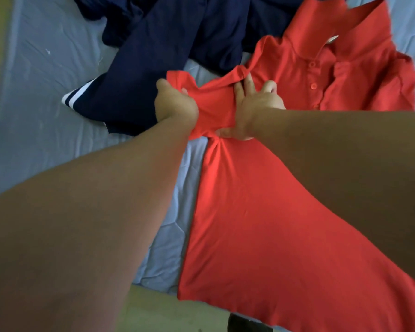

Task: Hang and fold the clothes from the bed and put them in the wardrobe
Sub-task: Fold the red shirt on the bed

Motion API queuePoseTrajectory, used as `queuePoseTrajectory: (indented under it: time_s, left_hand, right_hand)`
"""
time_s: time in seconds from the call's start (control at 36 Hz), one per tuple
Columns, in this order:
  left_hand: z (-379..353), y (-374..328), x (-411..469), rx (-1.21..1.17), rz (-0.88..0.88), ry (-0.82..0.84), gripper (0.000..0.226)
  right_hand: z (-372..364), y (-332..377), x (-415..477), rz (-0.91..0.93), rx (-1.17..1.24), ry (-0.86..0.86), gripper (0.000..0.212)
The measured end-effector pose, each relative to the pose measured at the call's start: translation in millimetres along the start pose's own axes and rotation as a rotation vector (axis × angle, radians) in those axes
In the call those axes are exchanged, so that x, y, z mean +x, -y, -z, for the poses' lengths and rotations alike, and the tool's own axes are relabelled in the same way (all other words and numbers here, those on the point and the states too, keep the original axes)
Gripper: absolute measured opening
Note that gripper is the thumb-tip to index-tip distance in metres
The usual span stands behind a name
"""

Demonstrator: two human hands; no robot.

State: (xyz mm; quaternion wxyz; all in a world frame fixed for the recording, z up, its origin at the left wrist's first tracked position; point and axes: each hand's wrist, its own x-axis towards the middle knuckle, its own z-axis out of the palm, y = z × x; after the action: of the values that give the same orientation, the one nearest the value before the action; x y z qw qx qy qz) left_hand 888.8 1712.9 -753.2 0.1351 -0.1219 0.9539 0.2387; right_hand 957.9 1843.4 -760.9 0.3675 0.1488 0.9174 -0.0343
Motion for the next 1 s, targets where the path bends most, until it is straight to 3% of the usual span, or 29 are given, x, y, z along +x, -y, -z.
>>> queuePoseTrajectory:
  time_s: [0.17,0.31,0.44,0.56,0.61,0.72,0.78,0.89,0.94,1.0]
  left_hand:
    - [0,-22,-49,0.167,-0.561,-0.204,0.034]
    - [-18,-29,-95,0.194,-0.760,-0.052,0.027]
    - [-45,-24,-122,0.433,-0.968,0.145,0.029]
    - [-64,-34,-122,0.595,-0.849,0.366,0.058]
    - [-67,-48,-117,0.521,-0.769,0.287,0.066]
    - [-71,-86,-94,0.289,-0.620,-0.014,0.046]
    - [-71,-102,-79,0.258,-0.489,-0.087,0.056]
    - [-76,-126,-44,0.337,-0.297,0.081,0.073]
    - [-75,-134,-35,0.426,-0.309,0.156,0.062]
    - [-71,-143,-33,0.480,-0.374,0.159,0.037]
  right_hand:
    - [-8,-36,-7,0.128,0.131,-0.157,0.125]
    - [-4,-79,-6,0.210,0.279,-0.266,0.097]
    - [7,-114,-13,0.244,0.469,-0.416,0.060]
    - [0,-149,-29,0.082,0.527,-0.659,0.047]
    - [-6,-171,-35,-0.035,0.539,-0.762,0.046]
    - [-19,-217,-45,-0.397,0.594,-0.860,0.052]
    - [-26,-234,-44,-0.533,0.638,-0.755,0.052]
    - [-34,-259,-39,-0.538,0.735,-0.345,0.077]
    - [-33,-263,-41,-0.465,0.713,-0.306,0.076]
    - [-30,-264,-43,-0.419,0.702,-0.314,0.058]
